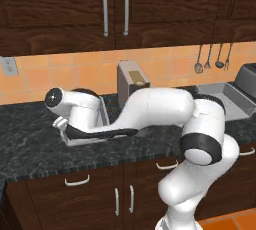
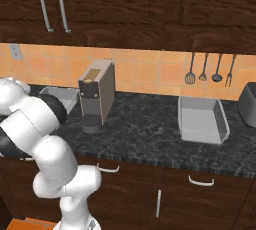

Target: Place one sweet potato and one chicken drumstick in each tupperware on the nearby counter, to pack two identical lunches.

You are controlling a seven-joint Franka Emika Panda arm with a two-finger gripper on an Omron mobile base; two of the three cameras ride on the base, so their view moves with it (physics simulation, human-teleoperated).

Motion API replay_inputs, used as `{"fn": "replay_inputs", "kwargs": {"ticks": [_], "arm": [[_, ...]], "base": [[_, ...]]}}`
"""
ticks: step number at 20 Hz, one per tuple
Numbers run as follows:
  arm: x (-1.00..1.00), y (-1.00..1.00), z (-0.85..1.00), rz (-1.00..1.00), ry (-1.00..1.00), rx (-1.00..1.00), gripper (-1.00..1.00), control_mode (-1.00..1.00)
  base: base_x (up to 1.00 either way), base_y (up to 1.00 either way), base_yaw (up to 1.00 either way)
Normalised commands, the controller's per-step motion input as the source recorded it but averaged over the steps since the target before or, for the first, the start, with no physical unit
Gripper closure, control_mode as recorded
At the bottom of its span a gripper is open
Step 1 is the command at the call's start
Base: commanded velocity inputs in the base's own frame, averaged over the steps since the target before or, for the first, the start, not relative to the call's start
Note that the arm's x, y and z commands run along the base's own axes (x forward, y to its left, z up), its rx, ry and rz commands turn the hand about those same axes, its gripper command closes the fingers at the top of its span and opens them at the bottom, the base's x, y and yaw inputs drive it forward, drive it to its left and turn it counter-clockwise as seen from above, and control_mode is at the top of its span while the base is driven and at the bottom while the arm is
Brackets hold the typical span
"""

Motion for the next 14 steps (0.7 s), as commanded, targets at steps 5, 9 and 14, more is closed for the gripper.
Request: {"fn": "replay_inputs", "kwargs": {"ticks": [5,9,14], "arm": [[-1.00,-0.53,1.00,0.02,0.10,0.23,-1.00,-1.00],[-0.89,-0.90,0.81,0.08,0.17,0.09,-1.00,-1.00],[-0.91,-1.00,0.27,0.13,0.11,-0.01,-1.00,-1.00]], "base": [[0.00,0.00,0.00],[0.00,0.00,0.00],[0.00,0.00,0.00]]}}
